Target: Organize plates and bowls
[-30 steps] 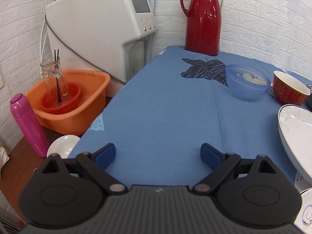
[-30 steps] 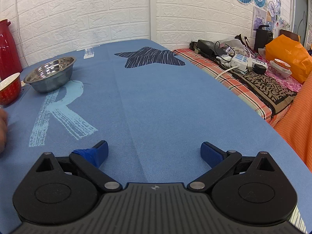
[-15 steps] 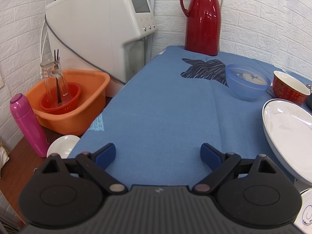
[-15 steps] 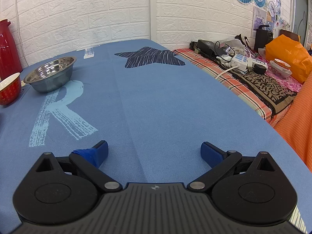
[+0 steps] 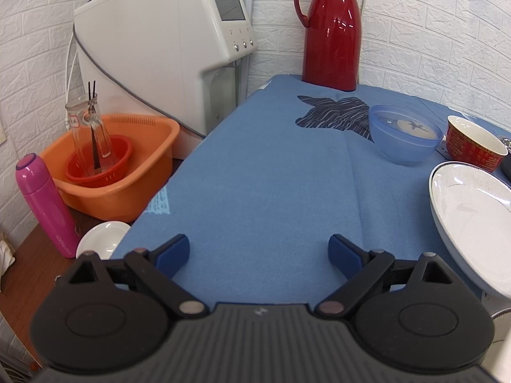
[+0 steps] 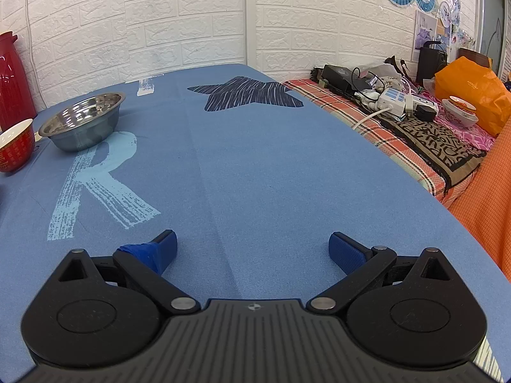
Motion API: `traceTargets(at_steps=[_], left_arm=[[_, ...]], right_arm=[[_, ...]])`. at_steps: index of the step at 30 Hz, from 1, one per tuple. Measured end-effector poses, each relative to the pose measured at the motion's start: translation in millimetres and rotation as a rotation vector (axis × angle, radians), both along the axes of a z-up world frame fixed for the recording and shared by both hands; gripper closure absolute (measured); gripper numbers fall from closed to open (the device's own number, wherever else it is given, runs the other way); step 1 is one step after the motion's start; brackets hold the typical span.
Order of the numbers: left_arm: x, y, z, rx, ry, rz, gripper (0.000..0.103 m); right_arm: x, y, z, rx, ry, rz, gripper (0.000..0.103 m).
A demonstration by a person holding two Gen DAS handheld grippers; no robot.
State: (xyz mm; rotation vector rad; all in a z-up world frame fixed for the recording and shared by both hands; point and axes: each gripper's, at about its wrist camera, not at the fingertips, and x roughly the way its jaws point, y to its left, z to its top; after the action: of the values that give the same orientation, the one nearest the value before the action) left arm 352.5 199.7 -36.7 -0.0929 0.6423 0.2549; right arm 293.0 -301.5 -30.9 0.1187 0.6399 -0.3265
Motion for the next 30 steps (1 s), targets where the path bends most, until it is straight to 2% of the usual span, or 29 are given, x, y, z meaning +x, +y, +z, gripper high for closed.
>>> traceTargets(at_steps=[30], left_arm=[[1.1,-0.5,0.4,-0.001,0.000,-0.005,0.010]], right_arm=[[-0.4,1.9,-1.9,0.001,0.001,-0.008,0.013]])
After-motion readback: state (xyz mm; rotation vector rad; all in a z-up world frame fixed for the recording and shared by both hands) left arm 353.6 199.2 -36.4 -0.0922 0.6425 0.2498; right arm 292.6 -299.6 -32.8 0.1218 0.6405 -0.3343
